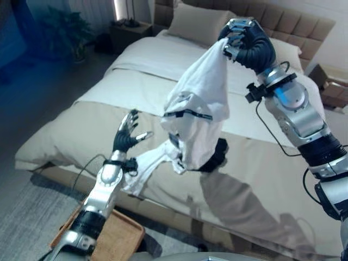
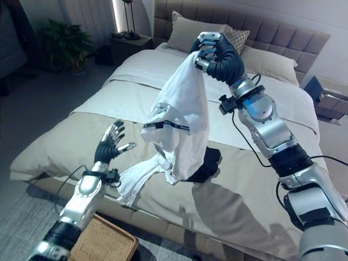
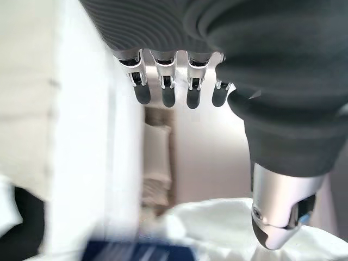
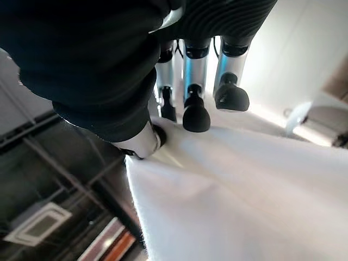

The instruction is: Pick up clothes into the bucket

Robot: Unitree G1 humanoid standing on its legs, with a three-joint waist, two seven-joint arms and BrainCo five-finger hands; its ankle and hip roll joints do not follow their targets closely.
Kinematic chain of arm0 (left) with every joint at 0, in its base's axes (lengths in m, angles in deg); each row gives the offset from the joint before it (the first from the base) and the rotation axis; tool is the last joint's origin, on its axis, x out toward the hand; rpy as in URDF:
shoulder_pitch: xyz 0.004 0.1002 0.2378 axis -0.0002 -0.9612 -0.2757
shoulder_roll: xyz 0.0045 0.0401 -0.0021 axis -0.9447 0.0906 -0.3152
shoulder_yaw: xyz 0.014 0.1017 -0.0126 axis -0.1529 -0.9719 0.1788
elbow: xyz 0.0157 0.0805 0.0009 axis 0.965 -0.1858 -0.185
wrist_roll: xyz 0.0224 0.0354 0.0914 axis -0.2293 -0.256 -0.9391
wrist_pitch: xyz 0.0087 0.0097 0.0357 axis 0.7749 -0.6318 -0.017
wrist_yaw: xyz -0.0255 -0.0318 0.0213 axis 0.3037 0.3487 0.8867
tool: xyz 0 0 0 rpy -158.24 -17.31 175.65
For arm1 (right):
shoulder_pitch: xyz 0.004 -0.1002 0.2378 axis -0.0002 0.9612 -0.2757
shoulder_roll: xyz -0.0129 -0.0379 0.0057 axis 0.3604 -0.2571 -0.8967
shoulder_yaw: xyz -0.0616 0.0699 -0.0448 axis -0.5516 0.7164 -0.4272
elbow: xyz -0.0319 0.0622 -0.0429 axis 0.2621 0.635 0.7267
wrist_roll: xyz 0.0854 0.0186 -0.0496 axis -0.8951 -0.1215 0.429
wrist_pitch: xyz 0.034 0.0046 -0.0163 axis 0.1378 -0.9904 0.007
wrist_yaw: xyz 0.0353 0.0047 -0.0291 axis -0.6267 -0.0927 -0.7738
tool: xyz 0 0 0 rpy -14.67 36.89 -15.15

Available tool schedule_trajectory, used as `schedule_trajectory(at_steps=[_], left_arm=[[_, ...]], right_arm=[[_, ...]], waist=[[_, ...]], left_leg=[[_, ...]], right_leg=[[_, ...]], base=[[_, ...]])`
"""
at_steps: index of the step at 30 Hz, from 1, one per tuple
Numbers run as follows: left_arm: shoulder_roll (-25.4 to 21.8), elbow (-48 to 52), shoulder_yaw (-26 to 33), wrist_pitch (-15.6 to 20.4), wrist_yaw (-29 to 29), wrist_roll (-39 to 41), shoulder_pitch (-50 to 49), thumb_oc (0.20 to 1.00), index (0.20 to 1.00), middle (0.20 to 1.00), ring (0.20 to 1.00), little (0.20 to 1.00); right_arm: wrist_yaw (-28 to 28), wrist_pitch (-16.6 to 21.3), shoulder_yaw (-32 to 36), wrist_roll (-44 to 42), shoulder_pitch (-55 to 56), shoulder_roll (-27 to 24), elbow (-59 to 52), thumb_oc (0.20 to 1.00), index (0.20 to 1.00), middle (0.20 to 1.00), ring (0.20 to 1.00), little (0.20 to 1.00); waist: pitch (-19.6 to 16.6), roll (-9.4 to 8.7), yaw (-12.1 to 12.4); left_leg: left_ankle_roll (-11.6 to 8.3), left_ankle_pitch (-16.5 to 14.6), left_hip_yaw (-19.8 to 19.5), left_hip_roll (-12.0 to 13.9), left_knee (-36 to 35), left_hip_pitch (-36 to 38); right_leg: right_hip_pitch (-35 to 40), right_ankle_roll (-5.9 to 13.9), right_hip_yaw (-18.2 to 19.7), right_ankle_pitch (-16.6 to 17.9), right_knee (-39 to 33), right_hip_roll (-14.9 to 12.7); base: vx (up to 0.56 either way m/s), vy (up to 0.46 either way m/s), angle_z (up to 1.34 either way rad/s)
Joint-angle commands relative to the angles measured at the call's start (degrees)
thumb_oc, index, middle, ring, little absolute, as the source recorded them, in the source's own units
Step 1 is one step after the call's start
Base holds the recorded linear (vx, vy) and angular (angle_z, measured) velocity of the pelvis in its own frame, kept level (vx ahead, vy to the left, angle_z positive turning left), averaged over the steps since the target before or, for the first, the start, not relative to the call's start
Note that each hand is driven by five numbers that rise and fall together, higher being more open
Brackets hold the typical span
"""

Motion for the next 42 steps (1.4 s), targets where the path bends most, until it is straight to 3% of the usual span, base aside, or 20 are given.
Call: schedule_trajectory(at_steps=[1, 14, 21, 22, 26, 33, 40, 42], left_arm=[[-0.91, 1.66, -1.76, 2.38, 0.84, 3.36, 6.35, 1.000, 1.000, 1.000, 1.000, 1.000], [-0.21, -1.04, -8.01, 1.20, 2.52, 8.55, 17.51, 1.000, 1.000, 1.000, 1.000, 1.000], [1.00, -7.30, -17.02, -3.76, 12.56, 27.73, 20.53, 1.000, 1.000, 1.000, 1.000, 1.000], [1.65, -8.07, -18.94, -6.65, 17.09, 34.27, 19.26, 1.000, 1.000, 1.000, 1.000, 1.000], [2.34, -9.67, -20.17, -9.92, 22.18, 39.97, 17.55, 1.000, 1.000, 1.000, 1.000, 1.000], [-1.03, -9.30, -23.26, -10.91, 27.59, 39.51, 16.61, 1.000, 1.000, 1.000, 1.000, 1.000], [0.75, -9.98, -22.84, -11.63, 29.71, 41.61, 15.89, 1.000, 1.000, 1.000, 1.000, 1.000], [1.61, -10.01, -22.69, -11.92, 30.19, 42.04, 15.55, 0.200, 0.200, 0.200, 0.200, 0.200]], right_arm=[[-1.92, 0.93, -1.23, -4.90, -1.42, -1.63, -3.82, 0.200, 0.200, 0.200, 0.200, 0.200], [-5.99, -0.54, -2.83, -9.40, 2.04, -2.54, -8.51, 0.200, 0.200, 0.200, 0.200, 0.200], [-6.54, 0.05, -5.42, -12.87, 0.52, -1.06, -7.81, 0.200, 0.200, 0.200, 0.200, 0.200], [-6.52, 0.71, -6.19, -13.94, -0.52, -0.48, -7.47, 0.200, 0.200, 0.200, 0.200, 0.200], [-7.01, 1.51, -7.17, -14.13, -1.73, 1.51, -6.24, 0.200, 0.200, 0.200, 0.200, 0.200], [-8.03, 2.40, -6.86, -13.13, -2.09, 2.61, -5.77, 0.200, 0.200, 0.200, 0.200, 0.200], [-8.49, 2.49, -7.16, -12.17, -3.14, 3.27, -5.75, 0.200, 0.200, 0.200, 0.200, 0.200], [-8.72, 2.43, -6.89, -12.00, -3.15, 3.46, -5.72, 0.200, 0.200, 0.200, 0.200, 0.200]], waist=[[-3.74, -0.56, -0.38], [-4.40, 0.27, -1.50], [-4.87, 0.83, -2.79], [-5.08, 0.81, -3.34], [-5.55, 0.78, -3.93], [-5.81, 0.74, -4.21], [-5.89, 0.57, -4.13], [-5.92, 0.50, -4.12]], left_leg=[[-2.04, -4.75, 0.48, 3.17, 5.38, -0.72], [-2.25, -4.42, 0.92, 3.70, 4.97, 0.45], [-2.23, -4.19, 0.97, 3.66, 4.84, 0.61], [-2.25, -4.21, 1.13, 3.71, 4.73, 0.74], [-2.27, -4.41, 1.50, 3.66, 4.73, 0.92], [-2.16, -4.76, 1.59, 3.42, 5.21, 0.58], [-2.03, -4.93, 1.37, 3.15, 5.38, 0.43], [-1.91, -5.00, 1.27, 3.03, 5.37, 0.44]], right_leg=[[-1.23, 4.38, -0.47, 2.05, 2.48, -4.64], [-0.47, 4.37, -0.01, 2.04, 2.09, -3.88], [-0.49, 4.52, 0.30, 2.40, 1.94, -3.88], [-0.57, 4.58, 0.52, 2.44, 1.94, -3.86], [-0.77, 4.60, 1.05, 2.43, 2.00, -3.86], [-1.04, 4.52, 1.48, 2.45, 2.20, -4.01], [-0.97, 4.48, 1.38, 2.37, 2.37, -4.18], [-0.91, 4.49, 1.35, 2.34, 2.36, -4.24]], base=[[0.00, -0.015, -0.04], [0.00, -0.003, -0.01], [0.00, 0.002, -0.01], [0.00, 0.000, 0.00], [0.00, 0.000, -0.01], [0.01, 0.001, -0.08], [0.00, 0.000, 0.00], [0.00, 0.000, 0.00]])
